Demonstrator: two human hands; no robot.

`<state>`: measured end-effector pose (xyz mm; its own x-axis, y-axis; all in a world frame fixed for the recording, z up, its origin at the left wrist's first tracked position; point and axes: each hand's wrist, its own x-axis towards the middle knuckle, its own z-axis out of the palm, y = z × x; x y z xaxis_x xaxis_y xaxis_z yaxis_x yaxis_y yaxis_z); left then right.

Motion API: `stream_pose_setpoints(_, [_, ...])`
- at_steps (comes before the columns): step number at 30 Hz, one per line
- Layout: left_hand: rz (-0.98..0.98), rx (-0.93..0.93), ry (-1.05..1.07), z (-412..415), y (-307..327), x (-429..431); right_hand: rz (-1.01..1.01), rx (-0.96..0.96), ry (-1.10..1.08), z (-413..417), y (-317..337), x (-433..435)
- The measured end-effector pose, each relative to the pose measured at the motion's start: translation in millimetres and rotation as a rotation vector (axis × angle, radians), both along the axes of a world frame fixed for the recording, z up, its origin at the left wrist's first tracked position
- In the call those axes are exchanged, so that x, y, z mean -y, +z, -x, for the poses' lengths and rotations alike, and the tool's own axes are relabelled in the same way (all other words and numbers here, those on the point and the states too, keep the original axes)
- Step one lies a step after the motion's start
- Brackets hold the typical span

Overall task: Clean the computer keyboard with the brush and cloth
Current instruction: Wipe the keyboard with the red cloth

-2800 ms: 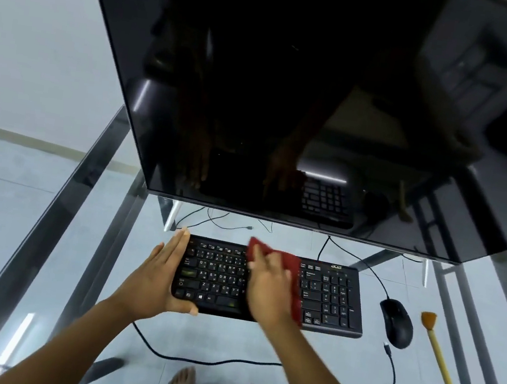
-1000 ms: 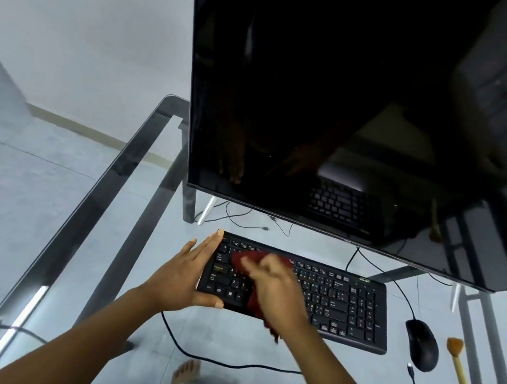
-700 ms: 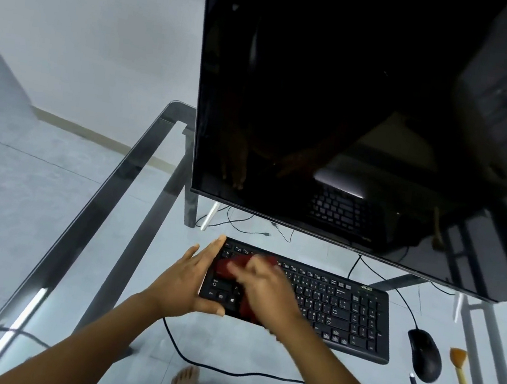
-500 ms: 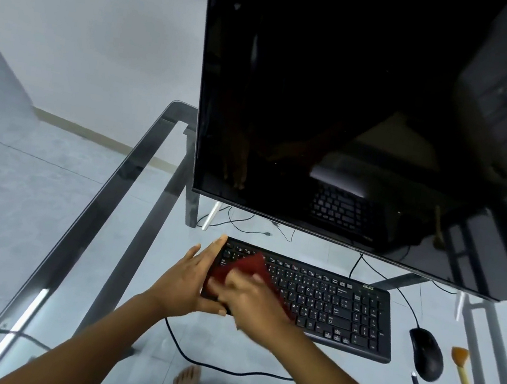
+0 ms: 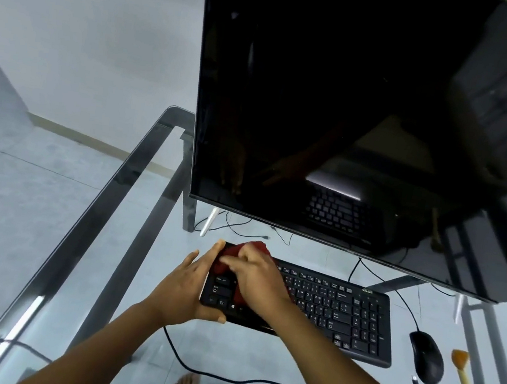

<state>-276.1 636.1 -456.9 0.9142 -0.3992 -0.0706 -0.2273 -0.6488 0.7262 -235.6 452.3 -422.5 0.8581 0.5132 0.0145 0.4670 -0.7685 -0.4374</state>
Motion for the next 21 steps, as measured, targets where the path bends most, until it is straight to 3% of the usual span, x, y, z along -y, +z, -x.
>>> stream_pose_setpoints(2, [0.002,0.001,0.001,0.5,-0.4,-0.1,-0.016,-0.006,-0.009,4.1,-2.8,-7.5])
stream_pose_setpoints(5, [-0.004,0.015,-0.010,0.1,-2.8,-0.8,0.063,0.035,0.202,27.8,0.1,7.2])
stream_pose_setpoints(7, [-0.014,0.019,-0.006,0.3,-0.8,-0.1,0.036,0.041,-0.005,21.4,-0.4,32.7])
stream_pose_setpoints(9, [-0.014,0.019,-0.008,0.7,1.9,0.4,0.000,0.041,-0.395,8.0,-8.2,51.4])
stream_pose_setpoints(11, [-0.015,0.031,-0.009,0.9,2.9,0.2,0.035,0.024,-0.513,2.9,-13.8,42.2])
stream_pose_setpoints(16, [-0.044,0.024,-0.013,1.1,-1.2,0.2,0.044,-0.032,-0.282,-0.6,-11.3,-26.2])
stream_pose_setpoints(21, [-0.025,0.011,-0.002,2.0,3.4,-0.2,0.060,-0.035,-0.296,-1.6,-0.1,33.5])
